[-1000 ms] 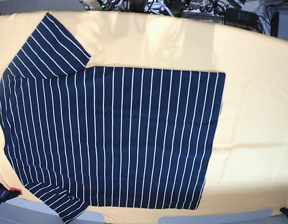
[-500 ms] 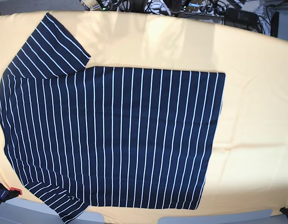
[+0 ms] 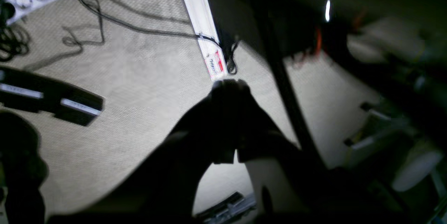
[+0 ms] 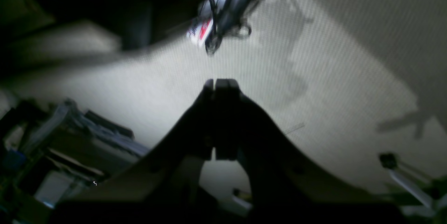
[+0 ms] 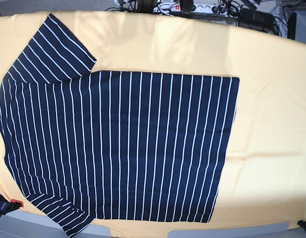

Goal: Fold the T-shirt properly

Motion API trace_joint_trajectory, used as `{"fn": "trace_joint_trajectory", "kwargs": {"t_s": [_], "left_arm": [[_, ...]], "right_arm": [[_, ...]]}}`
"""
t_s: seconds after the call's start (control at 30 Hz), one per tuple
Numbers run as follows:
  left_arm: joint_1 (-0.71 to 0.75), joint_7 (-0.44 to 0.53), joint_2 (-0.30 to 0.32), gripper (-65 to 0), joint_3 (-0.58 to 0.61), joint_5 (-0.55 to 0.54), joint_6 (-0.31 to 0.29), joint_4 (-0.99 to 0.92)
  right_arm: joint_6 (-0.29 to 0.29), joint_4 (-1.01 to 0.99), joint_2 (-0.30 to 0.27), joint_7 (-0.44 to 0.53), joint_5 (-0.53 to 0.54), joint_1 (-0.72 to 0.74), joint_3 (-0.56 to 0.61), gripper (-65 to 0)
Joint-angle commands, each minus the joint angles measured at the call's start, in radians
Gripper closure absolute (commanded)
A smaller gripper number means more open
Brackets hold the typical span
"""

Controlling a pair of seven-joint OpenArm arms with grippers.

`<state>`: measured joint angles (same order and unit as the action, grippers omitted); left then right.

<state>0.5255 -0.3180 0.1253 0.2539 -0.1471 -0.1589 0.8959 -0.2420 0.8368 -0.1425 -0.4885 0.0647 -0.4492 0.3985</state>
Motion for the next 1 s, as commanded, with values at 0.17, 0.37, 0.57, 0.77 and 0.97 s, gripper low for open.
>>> {"fn": "trace_joint_trajectory", "kwargs": {"t_s": [0.17, 0.37, 0.57, 0.77, 0.97], "left_arm": [[0.192, -0.035, 0.113, 0.0, 0.001, 0.001, -0.005, 0.280], [0.361, -0.110, 0.230, 0.0, 0.001, 0.002, -0.005, 0.569], [0.531, -0.153, 0.363, 0.0, 0.000, 0.075, 0.007, 0.828], [0.695, -0.175, 0.464, 0.0, 0.000, 0.233, 0.094, 1.046], [0.784, -0.206, 0.531, 0.0, -0.002, 0.393, 0.191, 1.216]], "right_arm": [[0.053, 0.282, -0.099, -0.042, 0.005, -0.227, 0.001, 0.0], [0.100, 0.626, -0.204, -0.119, 0.005, -0.459, 0.001, 0.0], [0.203, 0.943, -0.294, -0.127, -0.074, -0.677, 0.000, 0.0], [0.322, 1.166, -0.356, -0.164, -0.294, -0.851, 0.000, 0.0], [0.411, 1.293, -0.393, -0.231, -0.465, -0.860, 0.000, 0.0]]}}
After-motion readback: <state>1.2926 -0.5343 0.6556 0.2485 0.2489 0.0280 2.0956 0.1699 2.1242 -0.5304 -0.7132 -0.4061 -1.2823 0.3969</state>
